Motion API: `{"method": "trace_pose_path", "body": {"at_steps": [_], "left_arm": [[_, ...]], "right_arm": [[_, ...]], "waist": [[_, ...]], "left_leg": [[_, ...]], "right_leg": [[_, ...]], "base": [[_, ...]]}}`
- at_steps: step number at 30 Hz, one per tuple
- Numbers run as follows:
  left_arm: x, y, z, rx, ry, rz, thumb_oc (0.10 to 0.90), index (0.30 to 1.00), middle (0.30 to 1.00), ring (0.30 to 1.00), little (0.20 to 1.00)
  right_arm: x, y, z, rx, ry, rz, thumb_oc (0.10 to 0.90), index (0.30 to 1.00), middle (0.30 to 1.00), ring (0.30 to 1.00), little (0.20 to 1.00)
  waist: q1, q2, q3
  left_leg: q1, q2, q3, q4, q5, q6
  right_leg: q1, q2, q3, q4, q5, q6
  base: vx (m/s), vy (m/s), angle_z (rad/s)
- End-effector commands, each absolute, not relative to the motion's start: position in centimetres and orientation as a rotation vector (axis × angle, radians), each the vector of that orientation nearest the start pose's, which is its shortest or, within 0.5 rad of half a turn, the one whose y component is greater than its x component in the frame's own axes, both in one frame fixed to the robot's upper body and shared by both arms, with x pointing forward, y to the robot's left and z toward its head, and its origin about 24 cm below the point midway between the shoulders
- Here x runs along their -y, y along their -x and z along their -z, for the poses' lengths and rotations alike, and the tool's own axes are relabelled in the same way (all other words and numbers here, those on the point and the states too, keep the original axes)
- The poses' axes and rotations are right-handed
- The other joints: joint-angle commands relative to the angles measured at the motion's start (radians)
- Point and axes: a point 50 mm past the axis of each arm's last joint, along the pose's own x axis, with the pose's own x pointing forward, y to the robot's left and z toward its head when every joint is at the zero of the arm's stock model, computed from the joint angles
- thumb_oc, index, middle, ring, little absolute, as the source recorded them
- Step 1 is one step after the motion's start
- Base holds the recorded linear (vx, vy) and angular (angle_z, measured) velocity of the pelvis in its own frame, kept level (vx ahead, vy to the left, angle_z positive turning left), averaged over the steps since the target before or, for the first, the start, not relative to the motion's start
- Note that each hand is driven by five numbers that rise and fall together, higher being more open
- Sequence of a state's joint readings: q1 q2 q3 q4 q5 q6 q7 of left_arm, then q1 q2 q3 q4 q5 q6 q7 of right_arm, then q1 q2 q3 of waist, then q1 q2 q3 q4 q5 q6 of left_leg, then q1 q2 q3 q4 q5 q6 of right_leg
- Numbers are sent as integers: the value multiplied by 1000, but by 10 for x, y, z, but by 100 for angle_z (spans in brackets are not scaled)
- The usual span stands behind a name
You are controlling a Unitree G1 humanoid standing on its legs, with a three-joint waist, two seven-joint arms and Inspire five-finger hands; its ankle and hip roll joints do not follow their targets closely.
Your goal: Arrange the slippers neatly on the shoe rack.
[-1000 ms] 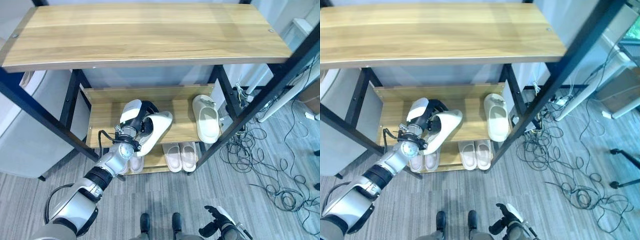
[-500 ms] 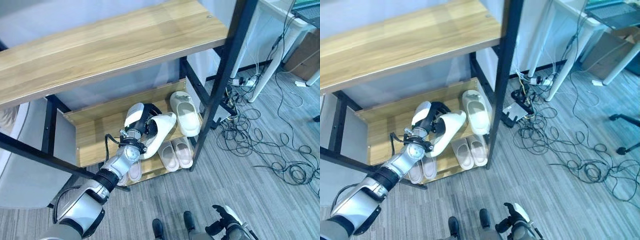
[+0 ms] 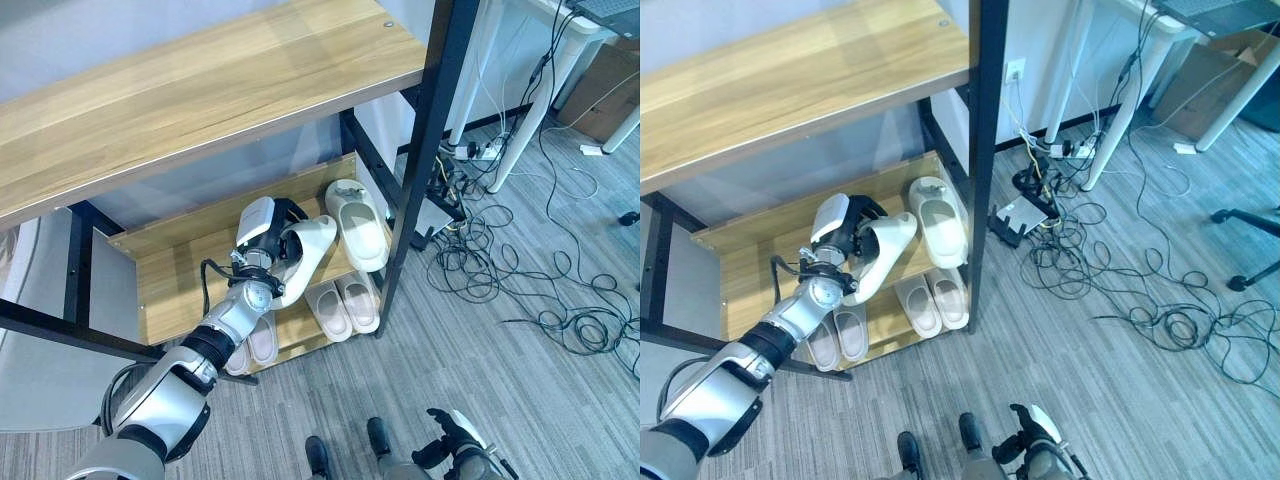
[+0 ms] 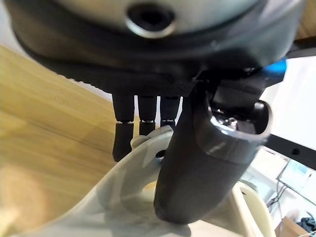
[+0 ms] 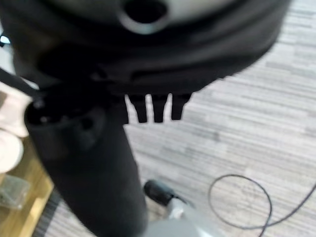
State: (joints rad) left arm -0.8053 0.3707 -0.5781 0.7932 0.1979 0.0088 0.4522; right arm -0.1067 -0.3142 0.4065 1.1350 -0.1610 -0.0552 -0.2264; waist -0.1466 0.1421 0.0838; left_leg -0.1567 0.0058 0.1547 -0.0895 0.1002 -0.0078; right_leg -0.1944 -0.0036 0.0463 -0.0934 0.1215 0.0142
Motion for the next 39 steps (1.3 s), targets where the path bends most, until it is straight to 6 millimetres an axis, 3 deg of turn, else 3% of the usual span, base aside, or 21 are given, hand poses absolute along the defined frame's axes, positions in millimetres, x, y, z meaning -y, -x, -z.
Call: {"method": "trace_pose_path", "body": {"at_steps": [1, 5, 7, 15, 23, 32, 39], "left_arm": [[-155, -406, -192, 405, -924, -307, 400, 300, 300, 300, 300], [-159, -408, -198, 408, -943, -332, 400, 300, 300, 300, 300], [-164, -409, -205, 414, -965, -353, 800, 900, 900, 900, 900], [-158, -409, -213, 445, -939, -350, 800, 900, 900, 900, 900], [-147, -407, -208, 455, -871, -299, 800, 900, 900, 900, 900], [-133, -397, -186, 446, -801, -219, 800, 900, 900, 900, 900], [-122, -384, -166, 440, -709, -149, 800, 900, 900, 900, 900]], "right_arm": [[255, -152, 132, -922, 810, -36, 800, 900, 900, 900, 900], [255, -153, 131, -920, 803, -31, 800, 900, 900, 900, 900], [254, -153, 131, -915, 793, -28, 800, 900, 900, 900, 900], [253, -147, 134, -924, 782, -27, 800, 900, 900, 900, 900], [252, -146, 134, -927, 776, -30, 800, 900, 900, 900, 900], [251, -145, 135, -937, 776, -29, 800, 900, 900, 900, 900], [249, -145, 136, -947, 763, -15, 800, 900, 900, 900, 900]], "waist": [[5, 6, -20], [1, 10, -14], [-3, 10, -11], [-4, 6, -11], [2, 8, -17], [21, 5, -14], [40, -12, -9]], "left_leg": [[34, -14, -49, 2, -105, -45], [32, -13, -49, 2, -104, -46], [33, -10, -47, 2, -105, -47], [41, -7, -49, 2, -109, -47], [54, -6, -55, 2, -111, -49], [64, -8, -74, 2, -110, -48], [66, -6, -93, 2, -107, -47]], "right_leg": [[-3, -56, -49, 7, -68, 90], [-9, -55, -46, 11, -68, 88], [-11, -52, -42, 13, -69, 86], [-6, -47, -41, 13, -76, 82], [12, -44, -49, 13, -86, 77], [36, -43, -70, 10, -95, 73], [49, -42, -88, 10, -97, 69]], "base": [[0, 0, 0], [0, 0, 0], [18, -11, 0], [9, -7, -1], [0, 0, 0], [-5, -9, 7], [-18, -12, 9]]}}
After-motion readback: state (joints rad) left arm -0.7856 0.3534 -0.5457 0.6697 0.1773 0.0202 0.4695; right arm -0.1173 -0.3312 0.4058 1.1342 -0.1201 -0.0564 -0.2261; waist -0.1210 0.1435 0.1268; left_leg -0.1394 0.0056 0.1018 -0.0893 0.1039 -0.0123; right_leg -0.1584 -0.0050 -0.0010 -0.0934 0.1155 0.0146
